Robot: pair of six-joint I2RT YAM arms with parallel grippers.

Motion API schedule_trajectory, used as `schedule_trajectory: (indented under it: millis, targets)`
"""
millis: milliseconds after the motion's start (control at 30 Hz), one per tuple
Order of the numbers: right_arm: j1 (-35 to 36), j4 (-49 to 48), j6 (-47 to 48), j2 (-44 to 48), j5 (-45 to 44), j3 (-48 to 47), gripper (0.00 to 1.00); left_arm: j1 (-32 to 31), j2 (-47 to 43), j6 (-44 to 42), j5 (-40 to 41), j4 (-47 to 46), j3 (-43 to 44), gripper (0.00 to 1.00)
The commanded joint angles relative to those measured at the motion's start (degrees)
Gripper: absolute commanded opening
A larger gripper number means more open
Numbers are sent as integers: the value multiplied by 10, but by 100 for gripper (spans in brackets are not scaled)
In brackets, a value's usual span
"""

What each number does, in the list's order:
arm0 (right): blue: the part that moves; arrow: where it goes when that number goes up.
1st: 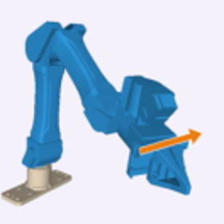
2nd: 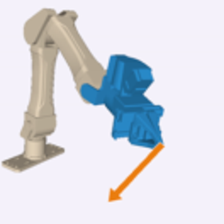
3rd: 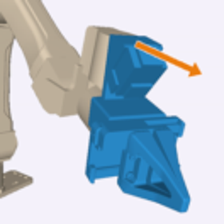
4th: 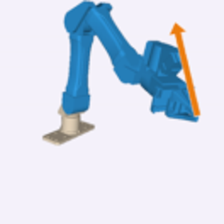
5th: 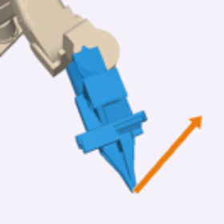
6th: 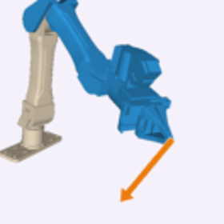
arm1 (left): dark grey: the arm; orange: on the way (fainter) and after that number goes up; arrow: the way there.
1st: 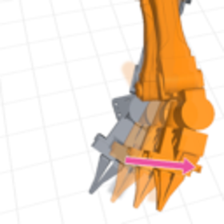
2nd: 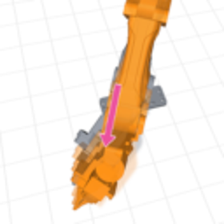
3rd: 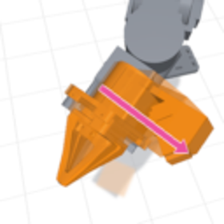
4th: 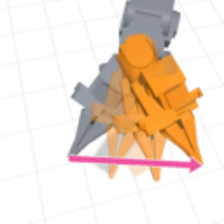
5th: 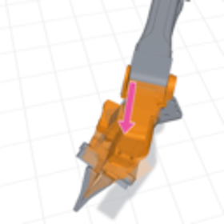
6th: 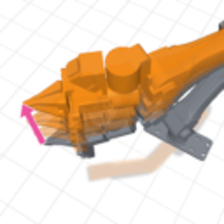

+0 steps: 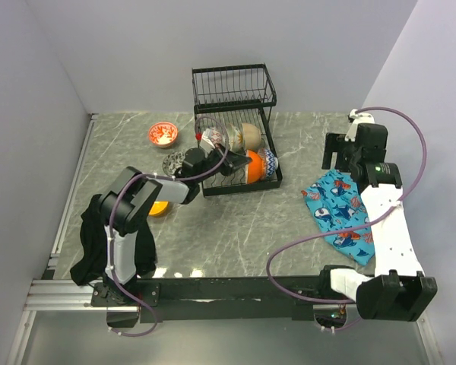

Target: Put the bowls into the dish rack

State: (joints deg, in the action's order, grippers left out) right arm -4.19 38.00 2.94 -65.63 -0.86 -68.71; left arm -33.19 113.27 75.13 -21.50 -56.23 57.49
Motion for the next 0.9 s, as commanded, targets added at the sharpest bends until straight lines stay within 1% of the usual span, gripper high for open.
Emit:
schedule_trajectory:
  millis: [0, 100, 300, 667, 867]
  targets:
    - [-6, -1, 14, 31, -10, 8, 95, -8, 16, 26, 17, -37, 31, 1]
    - [-8, 2, 15, 31, -9, 8, 95, -7, 30, 34, 22, -42, 39, 1]
    - [-12, 3, 18, 23, -12, 4, 95, -1, 56, 83, 10, -60, 56, 1]
    - [-12, 4, 27, -3, -12, -11, 95, 9, 91, 157, -14, -138, 75, 1]
    - [-12, 4, 32, -22, -13, -25, 95, 10, 124, 186, -16, -158, 89, 1]
